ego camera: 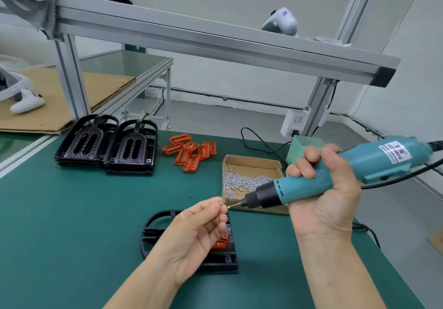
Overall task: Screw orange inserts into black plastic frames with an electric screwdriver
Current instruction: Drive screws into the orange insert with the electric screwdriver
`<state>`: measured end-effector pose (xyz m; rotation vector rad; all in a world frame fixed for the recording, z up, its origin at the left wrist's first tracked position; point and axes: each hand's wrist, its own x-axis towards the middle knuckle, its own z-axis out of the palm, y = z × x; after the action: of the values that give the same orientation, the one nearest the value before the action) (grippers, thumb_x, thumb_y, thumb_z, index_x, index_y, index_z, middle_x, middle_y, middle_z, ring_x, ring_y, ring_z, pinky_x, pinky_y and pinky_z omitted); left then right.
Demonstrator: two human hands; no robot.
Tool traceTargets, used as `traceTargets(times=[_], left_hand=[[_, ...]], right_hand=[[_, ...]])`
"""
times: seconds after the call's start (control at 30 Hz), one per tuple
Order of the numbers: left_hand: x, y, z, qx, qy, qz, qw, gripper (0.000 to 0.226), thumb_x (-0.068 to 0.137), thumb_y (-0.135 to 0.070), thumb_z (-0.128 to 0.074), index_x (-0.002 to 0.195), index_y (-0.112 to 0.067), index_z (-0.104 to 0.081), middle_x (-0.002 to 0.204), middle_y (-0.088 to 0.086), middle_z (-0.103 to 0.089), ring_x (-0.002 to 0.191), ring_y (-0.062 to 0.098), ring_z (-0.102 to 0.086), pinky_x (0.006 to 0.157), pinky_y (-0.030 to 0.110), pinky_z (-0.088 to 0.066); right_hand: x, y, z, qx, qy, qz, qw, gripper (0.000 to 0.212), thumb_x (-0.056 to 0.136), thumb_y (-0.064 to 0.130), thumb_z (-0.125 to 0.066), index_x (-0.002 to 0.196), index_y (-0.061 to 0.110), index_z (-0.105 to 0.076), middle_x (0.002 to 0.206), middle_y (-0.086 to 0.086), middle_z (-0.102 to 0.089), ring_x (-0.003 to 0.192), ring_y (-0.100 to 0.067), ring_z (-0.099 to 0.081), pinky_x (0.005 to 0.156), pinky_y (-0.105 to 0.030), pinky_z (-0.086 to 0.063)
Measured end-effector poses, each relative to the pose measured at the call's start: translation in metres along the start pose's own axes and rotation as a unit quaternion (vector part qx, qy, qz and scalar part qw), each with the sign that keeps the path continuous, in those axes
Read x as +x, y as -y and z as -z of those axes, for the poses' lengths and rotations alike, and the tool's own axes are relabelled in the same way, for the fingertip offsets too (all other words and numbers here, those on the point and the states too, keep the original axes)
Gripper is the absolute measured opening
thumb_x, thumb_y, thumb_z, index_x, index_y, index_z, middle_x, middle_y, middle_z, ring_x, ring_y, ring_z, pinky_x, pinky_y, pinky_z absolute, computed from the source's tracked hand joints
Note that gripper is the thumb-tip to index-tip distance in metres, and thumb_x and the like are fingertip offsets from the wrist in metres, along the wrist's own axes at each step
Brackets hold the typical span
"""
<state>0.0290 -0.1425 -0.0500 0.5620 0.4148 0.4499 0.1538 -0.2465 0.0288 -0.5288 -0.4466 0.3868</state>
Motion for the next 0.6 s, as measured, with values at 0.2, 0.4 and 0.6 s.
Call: traceTargets(times=[0.2, 0.4, 0.6], left_hand=[[-0.01, 0.004, -0.004, -0.027, 0.015, 0.005, 0.999, 0.011, 0.068, -0.003, -0.065, 0.073, -0.005, -0.075, 0.072, 0.011, -0.064, 0.056, 0.013, -0.059, 0.051, 0.02, -0.054], [-0.014, 0.005, -0.005, -0.039, 0.019, 0.008, 0.999, 0.011, 0.067, -0.004, -0.066, 0.072, -0.006, -0.075, 0.071, 0.01, -0.064, 0.056, 0.012, -0.059, 0.051, 0.02, -0.054], [-0.015, 0.006, -0.007, -0.05, 0.018, 0.008, 0.999, 0.011, 0.066, -0.004, -0.066, 0.072, -0.005, -0.075, 0.072, 0.011, -0.064, 0.056, 0.013, -0.059, 0.051, 0.02, -0.054]], right_hand=[[-0.004, -0.001, -0.006, 0.003, 0.005, 0.012, 1.0, 0.012, 0.075, 0.012, -0.052, 0.074, 0.023, -0.046, 0.063, 0.005, -0.045, 0.045, -0.007, -0.038, 0.049, -0.019, -0.039], [-0.006, -0.002, -0.008, 0.005, 0.009, 0.013, 1.0, 0.012, 0.075, 0.012, -0.052, 0.073, 0.023, -0.047, 0.063, 0.006, -0.044, 0.045, -0.007, -0.038, 0.049, -0.019, -0.039], [-0.006, -0.004, -0.009, -0.001, 0.008, 0.012, 1.0, 0.012, 0.074, 0.012, -0.052, 0.073, 0.023, -0.047, 0.063, 0.006, -0.043, 0.045, -0.007, -0.038, 0.049, -0.019, -0.039]])
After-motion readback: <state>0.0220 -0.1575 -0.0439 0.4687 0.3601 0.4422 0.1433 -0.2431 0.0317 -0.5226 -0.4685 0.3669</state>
